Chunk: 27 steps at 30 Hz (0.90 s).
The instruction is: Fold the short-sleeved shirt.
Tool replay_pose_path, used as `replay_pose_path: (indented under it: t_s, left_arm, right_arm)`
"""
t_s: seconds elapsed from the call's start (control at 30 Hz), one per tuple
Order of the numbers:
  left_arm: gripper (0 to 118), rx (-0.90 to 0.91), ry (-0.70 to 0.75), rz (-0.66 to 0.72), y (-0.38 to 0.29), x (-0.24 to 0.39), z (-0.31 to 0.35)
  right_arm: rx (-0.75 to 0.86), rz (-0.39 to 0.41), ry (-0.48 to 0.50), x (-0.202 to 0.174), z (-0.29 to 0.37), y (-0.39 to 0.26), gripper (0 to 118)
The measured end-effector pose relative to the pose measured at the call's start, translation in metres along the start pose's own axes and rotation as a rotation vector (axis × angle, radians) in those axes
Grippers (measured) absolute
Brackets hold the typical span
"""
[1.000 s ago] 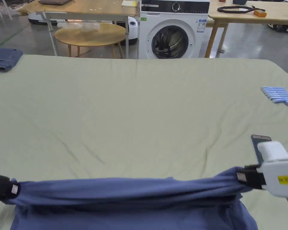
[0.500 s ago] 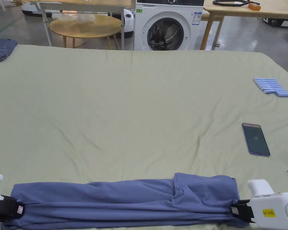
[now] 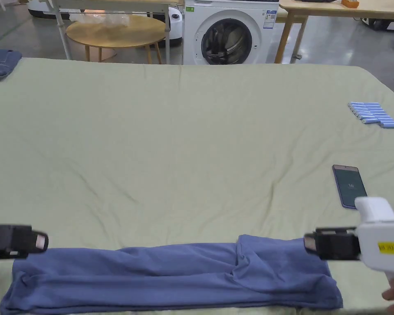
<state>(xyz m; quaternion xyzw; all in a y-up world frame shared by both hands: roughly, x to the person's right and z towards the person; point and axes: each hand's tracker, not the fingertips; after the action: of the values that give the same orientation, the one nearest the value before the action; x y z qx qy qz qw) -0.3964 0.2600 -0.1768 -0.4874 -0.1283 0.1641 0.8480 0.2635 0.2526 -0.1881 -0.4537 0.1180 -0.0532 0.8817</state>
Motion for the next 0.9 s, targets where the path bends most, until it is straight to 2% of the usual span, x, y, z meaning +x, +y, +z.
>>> replay_pose_path:
  t_s: [0.03,0.07,0.1,0.13,0.2,0.23,0.33,0.47,0.5,0.53,0.57,0.67,0.77,0.9]
  left_arm:
    - [75,0.039,-0.018,-0.009,0.008,0.006,0.002]
    - [52,0.067,-0.032,-0.01,0.012,0.003,-0.006]
    - [11,0.071,-0.049,0.004,0.016,0.006,-0.007]
    - [0,0.062,-0.055,0.016,0.02,0.007,-0.01]
    - [0,0.061,-0.009,0.052,0.018,0.019,-0.005]
    - [0,0.023,-0.006,0.023,0.018,0.02,-0.008]
    - [0,-0.002,-0.009,0.038,0.016,0.015,-0.014]
    - [0,-0.033,-0.096,0.178,0.017,-0.022,-0.019]
    - [22,-0.066,-0.099,0.236,0.014,-0.034,-0.021]
    - [75,-0.095,-0.107,0.297,0.009,-0.046,-0.025]
    - [101,-0.121,-0.109,0.335,0.002,-0.057,-0.03]
    - [102,-0.155,-0.101,0.453,-0.018,-0.093,-0.045]
    - [102,-0.158,-0.038,0.476,-0.032,-0.133,-0.06]
    - [105,-0.076,-0.166,0.514,-0.046,-0.146,-0.073]
  right_arm:
    - [0.014,-0.018,0.027,-0.008,-0.001,0.009,94]
    - [0.009,-0.037,0.06,-0.013,-0.007,0.013,68]
    - [-0.001,-0.03,0.044,-0.018,-0.013,0.017,18]
    - [0.004,-0.032,0.046,-0.024,-0.021,0.019,0]
    - [0.019,0.019,0.001,-0.034,-0.035,0.02,0]
    - [-0.024,0.046,-0.008,-0.039,-0.04,0.021,0]
    - [-0.016,0.013,0.056,-0.046,-0.043,0.021,0]
    - [-0.012,0.011,0.074,-0.05,-0.045,0.022,0]
    - [-0.021,0.008,0.089,-0.052,-0.047,0.021,0]
    - [-0.035,0.012,0.107,-0.055,-0.049,0.02,0]
    - [-0.045,0.019,0.114,-0.056,-0.048,0.017,0]
    - [-0.063,0.055,0.112,-0.067,-0.053,0.01,0]
    - [-0.083,0.054,0.135,-0.074,-0.057,0.001,0]
    - [-0.112,0.071,0.15,-0.088,-0.063,-0.002,0]
